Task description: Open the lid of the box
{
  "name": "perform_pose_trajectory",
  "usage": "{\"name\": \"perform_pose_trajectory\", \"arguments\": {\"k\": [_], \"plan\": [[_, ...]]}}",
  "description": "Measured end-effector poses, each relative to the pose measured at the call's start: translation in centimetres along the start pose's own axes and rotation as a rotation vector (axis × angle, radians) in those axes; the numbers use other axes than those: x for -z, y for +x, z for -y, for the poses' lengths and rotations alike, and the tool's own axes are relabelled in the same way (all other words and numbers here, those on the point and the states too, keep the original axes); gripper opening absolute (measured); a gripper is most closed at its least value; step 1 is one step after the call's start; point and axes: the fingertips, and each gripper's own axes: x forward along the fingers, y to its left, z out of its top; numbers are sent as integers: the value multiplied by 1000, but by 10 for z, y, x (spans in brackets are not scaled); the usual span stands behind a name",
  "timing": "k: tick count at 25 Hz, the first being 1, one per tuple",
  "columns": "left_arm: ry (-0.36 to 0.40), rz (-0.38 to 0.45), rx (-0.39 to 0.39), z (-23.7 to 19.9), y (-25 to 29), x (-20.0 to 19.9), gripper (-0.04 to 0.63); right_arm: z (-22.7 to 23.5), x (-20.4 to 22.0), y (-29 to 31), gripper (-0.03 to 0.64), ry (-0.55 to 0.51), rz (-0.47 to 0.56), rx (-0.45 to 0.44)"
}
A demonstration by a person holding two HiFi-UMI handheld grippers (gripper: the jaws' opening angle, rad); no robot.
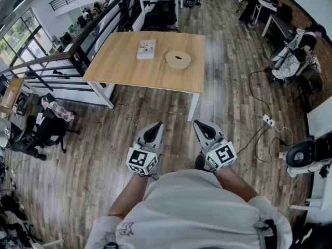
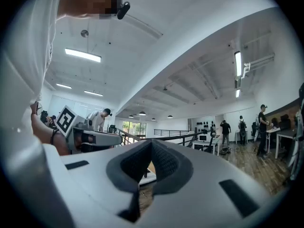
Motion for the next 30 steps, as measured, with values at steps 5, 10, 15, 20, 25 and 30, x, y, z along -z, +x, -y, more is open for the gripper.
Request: {"name": "perform_pose_trajectory", "arguments": {"k": [5, 10, 15, 20, 25, 30], "plan": [[0, 2, 30, 1, 0, -1, 5, -4, -1, 4, 3, -3, -3, -2], [2, 0, 38, 0, -2, 0, 5, -8, 1, 5, 3, -2, -8, 3], [-9, 2, 45, -4, -4, 0, 5, -11, 1, 5, 3, 5, -15, 18], [-9, 13, 47, -3, -2, 1, 5, -2, 9, 3, 5, 16, -36, 62], [-5, 29, 57, 3, 1, -1, 85, 5, 15, 4, 89, 26, -48, 72], [-17, -4, 53, 7, 13, 10, 238, 20, 22, 5, 182, 49, -61, 68]]}}
